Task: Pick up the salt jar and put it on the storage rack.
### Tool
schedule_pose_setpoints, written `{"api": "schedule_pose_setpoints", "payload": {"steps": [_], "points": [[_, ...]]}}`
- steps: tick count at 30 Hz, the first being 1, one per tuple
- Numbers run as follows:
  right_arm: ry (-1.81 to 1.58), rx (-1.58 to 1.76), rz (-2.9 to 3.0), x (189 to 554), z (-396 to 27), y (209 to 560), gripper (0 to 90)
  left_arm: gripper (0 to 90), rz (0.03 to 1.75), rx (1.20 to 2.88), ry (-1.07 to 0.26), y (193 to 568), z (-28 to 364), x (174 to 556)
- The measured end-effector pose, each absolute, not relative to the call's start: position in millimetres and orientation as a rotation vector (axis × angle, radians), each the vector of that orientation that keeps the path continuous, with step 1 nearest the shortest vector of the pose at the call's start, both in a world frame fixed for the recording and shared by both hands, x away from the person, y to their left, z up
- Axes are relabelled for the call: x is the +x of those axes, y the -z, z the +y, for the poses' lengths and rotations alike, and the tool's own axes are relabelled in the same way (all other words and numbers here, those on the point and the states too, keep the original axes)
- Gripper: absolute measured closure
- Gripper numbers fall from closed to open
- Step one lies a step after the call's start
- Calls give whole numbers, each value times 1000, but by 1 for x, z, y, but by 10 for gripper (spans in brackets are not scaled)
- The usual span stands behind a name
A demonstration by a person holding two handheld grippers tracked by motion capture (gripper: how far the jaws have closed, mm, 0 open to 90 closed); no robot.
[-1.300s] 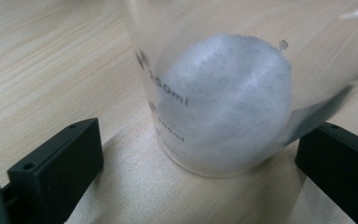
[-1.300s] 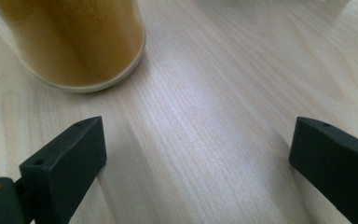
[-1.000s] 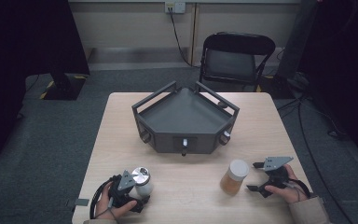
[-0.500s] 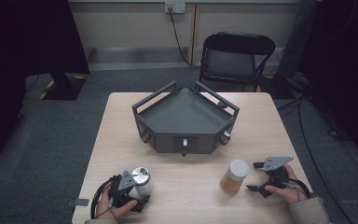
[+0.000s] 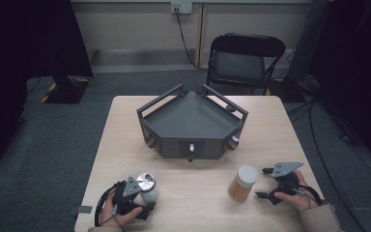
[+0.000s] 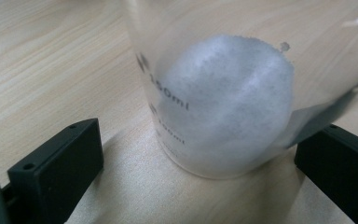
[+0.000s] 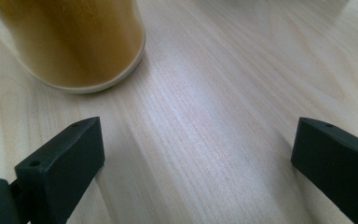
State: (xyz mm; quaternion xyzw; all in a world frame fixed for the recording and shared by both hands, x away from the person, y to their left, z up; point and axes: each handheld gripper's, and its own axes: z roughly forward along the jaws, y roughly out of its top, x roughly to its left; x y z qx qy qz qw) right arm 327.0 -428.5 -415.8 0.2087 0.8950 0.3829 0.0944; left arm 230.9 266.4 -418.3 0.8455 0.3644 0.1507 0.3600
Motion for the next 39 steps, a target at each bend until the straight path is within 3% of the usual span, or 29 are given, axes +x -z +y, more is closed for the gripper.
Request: {"api": "schedule_pose_setpoints", "payload": {"steps": [39], "points": [[-1133,621,2653,327,-428,416,12,17,1003,2092,-342,414,264,233]]}}
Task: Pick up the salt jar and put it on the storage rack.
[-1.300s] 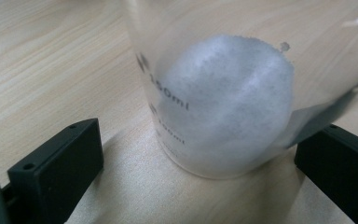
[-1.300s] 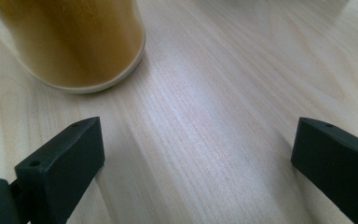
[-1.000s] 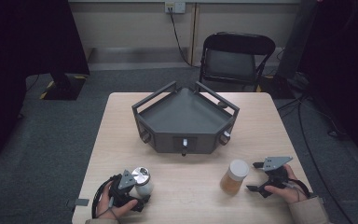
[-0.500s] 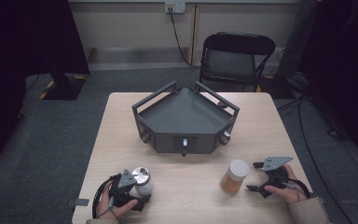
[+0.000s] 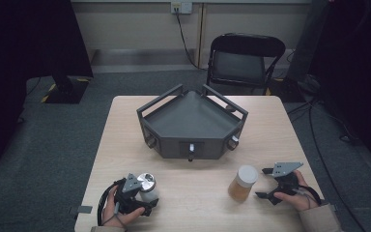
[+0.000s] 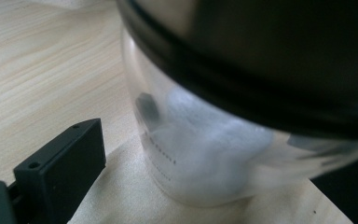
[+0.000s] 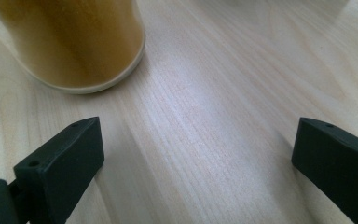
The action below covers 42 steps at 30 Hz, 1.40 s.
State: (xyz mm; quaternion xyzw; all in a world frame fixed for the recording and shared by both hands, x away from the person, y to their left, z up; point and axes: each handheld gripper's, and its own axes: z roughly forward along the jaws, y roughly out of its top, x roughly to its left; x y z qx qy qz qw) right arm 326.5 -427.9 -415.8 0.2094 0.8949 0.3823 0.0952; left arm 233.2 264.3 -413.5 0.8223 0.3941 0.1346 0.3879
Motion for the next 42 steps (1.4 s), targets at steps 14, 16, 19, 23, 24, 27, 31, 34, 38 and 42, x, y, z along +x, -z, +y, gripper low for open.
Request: {"api": "schedule_pose_setpoints", "payload": {"steps": [14,16,19,23,24,27,31,34,38,42], "points": [[-1132,622,2652,326,-428,416,12,119,1001,2097,-367,412,258,233],[-1132,622,2652,326,-428,416,11,134,998,2092,-369,411,258,232],[-1132,623,2651,326,-428,416,11,164,992,2091,-370,411,258,232],[-1131,623,2651,326,-427,416,11,196,985,2094,-375,411,256,232],[-1131,623,2651,326,-427,416,11,201,984,2092,-376,411,256,231],[-1131,623,2651,326,-427,416,11,235,976,2098,-391,411,255,230],[-1131,624,2650,326,-427,416,10,265,976,2086,-398,410,255,229],[-1130,624,2650,326,-427,416,10,286,976,2086,-403,409,254,228],[-1130,624,2650,326,-427,416,10,303,973,2091,-416,408,252,227],[-1130,624,2650,326,-427,416,10,308,972,2092,-423,408,251,226]]}}
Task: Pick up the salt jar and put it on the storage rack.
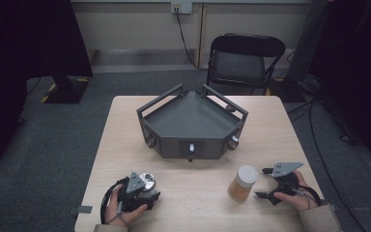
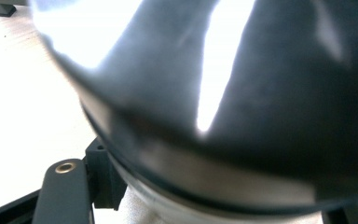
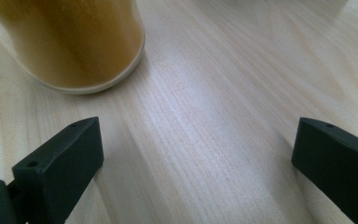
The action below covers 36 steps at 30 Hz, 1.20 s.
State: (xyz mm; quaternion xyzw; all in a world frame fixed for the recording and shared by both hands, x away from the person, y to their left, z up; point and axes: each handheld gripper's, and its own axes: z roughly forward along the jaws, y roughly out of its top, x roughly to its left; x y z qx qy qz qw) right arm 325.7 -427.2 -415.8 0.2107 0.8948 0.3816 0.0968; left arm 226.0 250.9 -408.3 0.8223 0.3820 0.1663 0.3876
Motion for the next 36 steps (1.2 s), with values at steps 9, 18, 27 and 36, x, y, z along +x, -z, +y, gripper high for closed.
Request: {"api": "schedule_pose_setpoints", "payload": {"steps": [9,18,27,36], "points": [[-1130,625,2650,326,-427,416,10,316,967,2108,-432,406,248,227],[-1128,627,2649,325,-427,416,9,317,958,2129,-414,399,245,230],[-1128,627,2649,325,-427,416,8,318,954,2108,-380,388,247,235],[-1128,628,2651,326,-427,416,5,318,986,2113,-361,372,245,241]]}}
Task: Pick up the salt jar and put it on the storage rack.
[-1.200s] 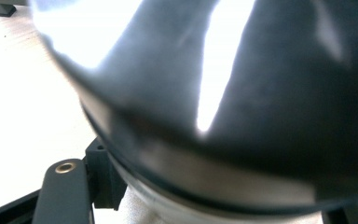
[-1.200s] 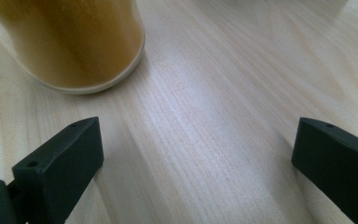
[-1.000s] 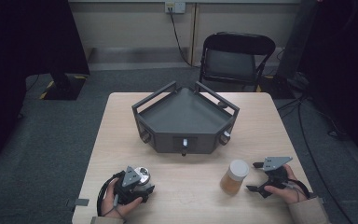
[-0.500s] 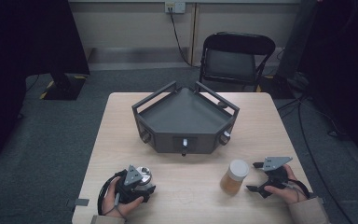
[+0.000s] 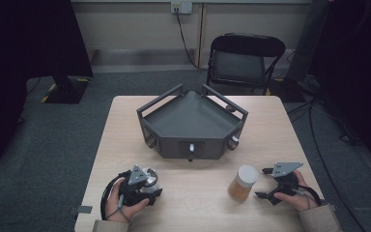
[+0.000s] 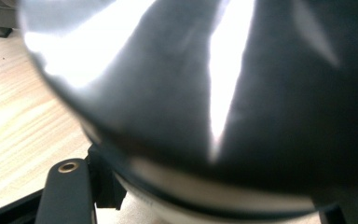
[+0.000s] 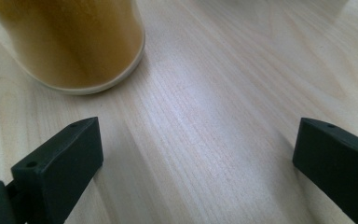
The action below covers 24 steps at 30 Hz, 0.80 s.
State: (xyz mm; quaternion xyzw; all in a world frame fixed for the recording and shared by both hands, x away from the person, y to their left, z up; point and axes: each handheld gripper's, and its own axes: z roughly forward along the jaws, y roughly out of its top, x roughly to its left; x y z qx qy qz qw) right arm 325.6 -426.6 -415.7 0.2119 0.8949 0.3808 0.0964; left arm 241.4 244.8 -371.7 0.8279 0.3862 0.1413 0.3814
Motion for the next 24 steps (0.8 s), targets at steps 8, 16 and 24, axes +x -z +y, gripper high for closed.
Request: {"api": "schedule_pose_setpoints", "payload": {"steps": [8,16,24], "points": [[-1128,628,2651,326,-426,416,4,318,975,2111,-369,350,241,251],[-1127,629,2651,325,-426,416,3,317,955,2112,-346,330,234,266],[-1125,630,2652,325,-426,416,0,318,922,2128,-335,311,224,282]]}}
